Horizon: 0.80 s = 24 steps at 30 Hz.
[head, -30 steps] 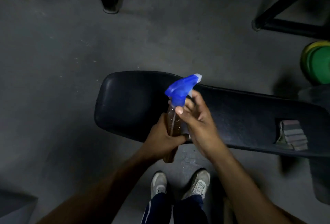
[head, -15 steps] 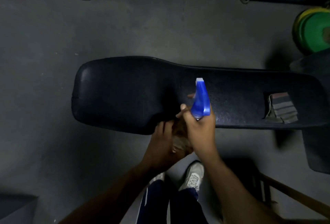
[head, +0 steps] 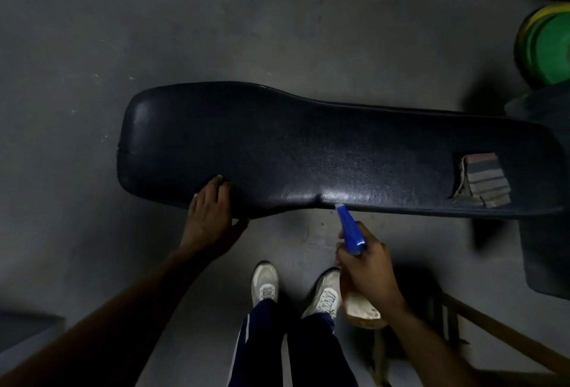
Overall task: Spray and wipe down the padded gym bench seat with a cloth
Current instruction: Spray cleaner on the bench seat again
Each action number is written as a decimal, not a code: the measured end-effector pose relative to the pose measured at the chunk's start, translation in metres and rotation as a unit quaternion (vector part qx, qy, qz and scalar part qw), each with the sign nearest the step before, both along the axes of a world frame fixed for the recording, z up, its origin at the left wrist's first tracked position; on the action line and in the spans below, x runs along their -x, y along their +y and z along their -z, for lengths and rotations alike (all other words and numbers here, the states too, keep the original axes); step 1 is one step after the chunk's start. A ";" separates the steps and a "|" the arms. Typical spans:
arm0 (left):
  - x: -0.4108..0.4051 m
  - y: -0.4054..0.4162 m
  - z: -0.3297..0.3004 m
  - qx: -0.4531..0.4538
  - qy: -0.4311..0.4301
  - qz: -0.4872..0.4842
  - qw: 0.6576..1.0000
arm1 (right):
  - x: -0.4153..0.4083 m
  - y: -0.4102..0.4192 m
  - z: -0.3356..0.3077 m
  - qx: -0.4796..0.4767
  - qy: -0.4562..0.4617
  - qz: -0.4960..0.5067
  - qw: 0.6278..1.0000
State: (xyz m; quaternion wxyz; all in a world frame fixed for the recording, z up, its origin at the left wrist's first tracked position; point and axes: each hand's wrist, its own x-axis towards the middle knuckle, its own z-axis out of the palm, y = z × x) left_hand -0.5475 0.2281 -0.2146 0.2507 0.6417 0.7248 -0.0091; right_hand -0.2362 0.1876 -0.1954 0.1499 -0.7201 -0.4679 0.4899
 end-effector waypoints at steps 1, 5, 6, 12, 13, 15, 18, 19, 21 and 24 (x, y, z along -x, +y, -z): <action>-0.001 -0.001 0.001 0.001 0.001 0.001 1.000 | -0.003 -0.001 0.002 0.000 -0.003 0.008 1.000; -0.008 -0.005 0.004 0.013 -0.002 -0.014 1.000 | -0.006 0.001 0.003 -0.003 -0.002 0.030 1.000; -0.010 -0.005 0.005 0.015 -0.004 -0.021 1.000 | -0.004 0.002 0.004 -0.001 -0.003 0.018 1.000; -0.008 -0.002 0.001 0.021 -0.003 -0.016 1.000 | 0.036 0.008 -0.001 -0.014 -0.007 -0.125 0.992; -0.006 -0.002 0.000 0.021 0.003 -0.010 1.000 | 0.044 0.008 -0.002 -0.018 0.000 -0.142 0.990; -0.002 -0.002 -0.003 0.019 0.020 -0.004 1.000 | 0.056 0.008 -0.004 -0.021 0.011 -0.154 0.988; 0.007 -0.004 -0.004 0.012 0.034 -0.027 0.999 | 0.066 0.008 0.002 -0.020 0.019 -0.119 0.993; 0.011 -0.005 -0.004 0.014 0.035 -0.038 0.999 | 0.067 0.008 0.004 -0.013 0.016 -0.094 0.995; 0.019 -0.006 -0.003 0.023 0.033 -0.056 0.998 | 0.064 0.012 0.007 0.001 0.005 -0.039 0.999; 0.028 -0.009 -0.003 0.032 0.031 -0.066 0.997 | 0.057 0.020 0.006 -0.005 0.027 0.021 0.999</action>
